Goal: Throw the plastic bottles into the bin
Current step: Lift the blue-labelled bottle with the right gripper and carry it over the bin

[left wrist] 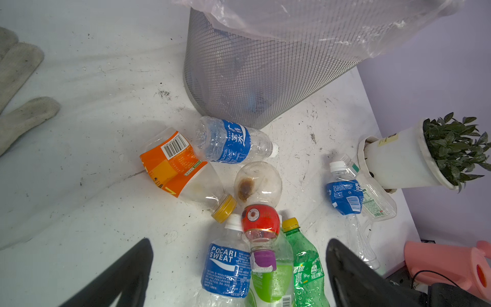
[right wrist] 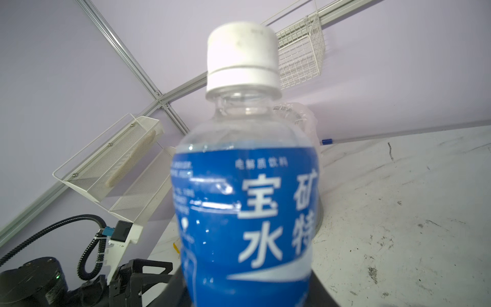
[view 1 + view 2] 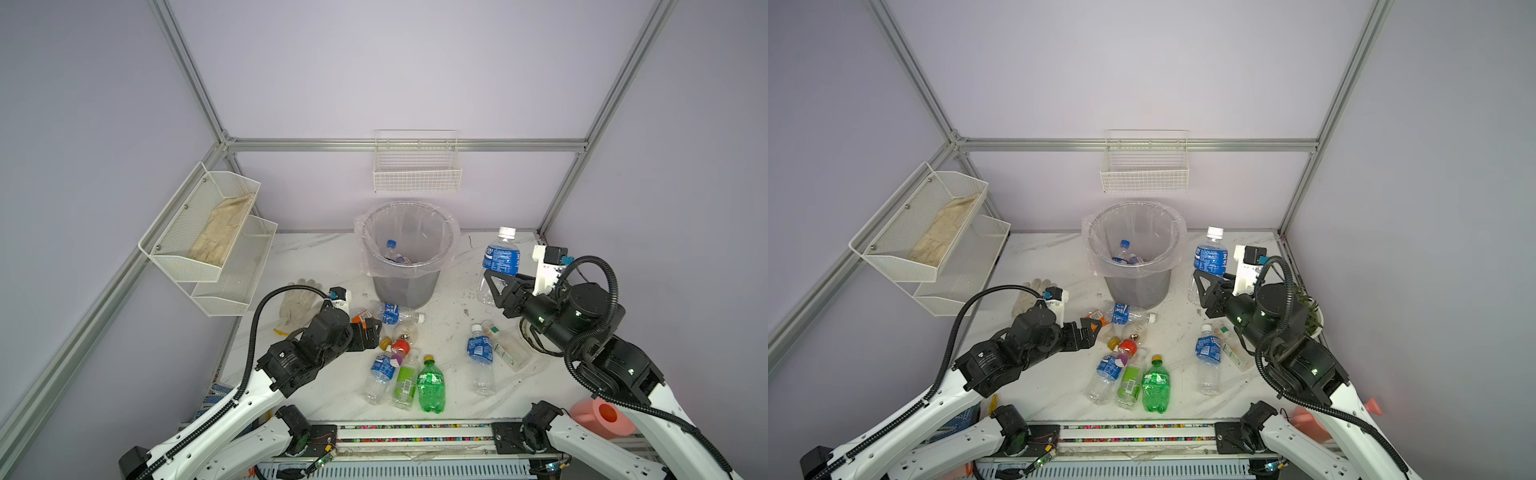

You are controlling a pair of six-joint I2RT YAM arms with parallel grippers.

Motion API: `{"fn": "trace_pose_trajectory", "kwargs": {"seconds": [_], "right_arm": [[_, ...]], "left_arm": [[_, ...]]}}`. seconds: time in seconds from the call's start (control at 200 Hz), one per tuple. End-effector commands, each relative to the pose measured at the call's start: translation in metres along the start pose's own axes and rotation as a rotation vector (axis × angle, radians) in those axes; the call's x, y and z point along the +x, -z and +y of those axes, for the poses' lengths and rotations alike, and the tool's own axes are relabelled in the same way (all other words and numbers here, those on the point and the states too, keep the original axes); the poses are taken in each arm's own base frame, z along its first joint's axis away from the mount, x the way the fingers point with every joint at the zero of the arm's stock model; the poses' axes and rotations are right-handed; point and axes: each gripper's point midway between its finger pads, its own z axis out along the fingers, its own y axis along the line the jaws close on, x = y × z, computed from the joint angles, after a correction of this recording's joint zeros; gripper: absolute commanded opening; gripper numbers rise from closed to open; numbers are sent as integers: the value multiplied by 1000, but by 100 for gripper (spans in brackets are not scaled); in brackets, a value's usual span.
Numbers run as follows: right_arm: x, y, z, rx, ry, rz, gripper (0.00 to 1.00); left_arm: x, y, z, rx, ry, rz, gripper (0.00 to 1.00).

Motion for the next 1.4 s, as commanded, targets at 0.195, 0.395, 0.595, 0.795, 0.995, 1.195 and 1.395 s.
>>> {"fn": "trace_pose_trajectory", "kwargs": {"seconds": [0.195,0.395,0.595,0.795,0.995,1.195,1.395], "right_arm": [[-49,37,31,-153,-11,-196,34],[-64,50,37,-172,-8,-242,34],[-72,55,39,-179,-7,-269,34],[-69,45,36,-146,6,-239,34],[-71,37,39,-139,19,-229,34],[-74,31,41,-139,26,-228,34],[-76,21,47,-155,31,-229,35]], "left_arm": [[12,-18,1,-15,-12,17,100],[25,-30,0,-19,-23,56,100],[34,-37,-4,-22,-41,84,100],[40,-41,-5,-28,-58,97,100],[43,-42,-7,-26,-68,107,100],[44,-42,-8,-26,-74,108,100],[44,-40,-11,-18,-79,104,100]]}}
